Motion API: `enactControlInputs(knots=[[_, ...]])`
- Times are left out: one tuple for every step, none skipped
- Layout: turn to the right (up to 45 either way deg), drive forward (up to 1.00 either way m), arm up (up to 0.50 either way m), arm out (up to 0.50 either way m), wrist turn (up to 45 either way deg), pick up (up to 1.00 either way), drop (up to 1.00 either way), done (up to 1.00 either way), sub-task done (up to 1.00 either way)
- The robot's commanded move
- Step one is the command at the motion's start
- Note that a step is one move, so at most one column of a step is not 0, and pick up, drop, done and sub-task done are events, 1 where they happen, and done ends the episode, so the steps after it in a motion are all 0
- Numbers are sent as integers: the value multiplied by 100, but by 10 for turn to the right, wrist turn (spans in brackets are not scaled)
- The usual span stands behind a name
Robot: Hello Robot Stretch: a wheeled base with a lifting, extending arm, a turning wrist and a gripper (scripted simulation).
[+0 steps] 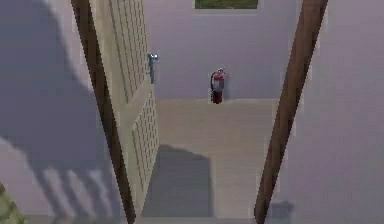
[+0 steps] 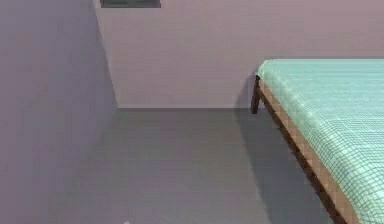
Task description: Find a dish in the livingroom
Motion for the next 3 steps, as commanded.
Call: enactControlInputs(knots=[[0, 65, 0, 0, 0, 0, 0, 0, 0], [240, 0, 0, 0, 0, 0, 0, 0, 0], [0, 75, 0, 0, 0, 0, 0, 0, 0]])
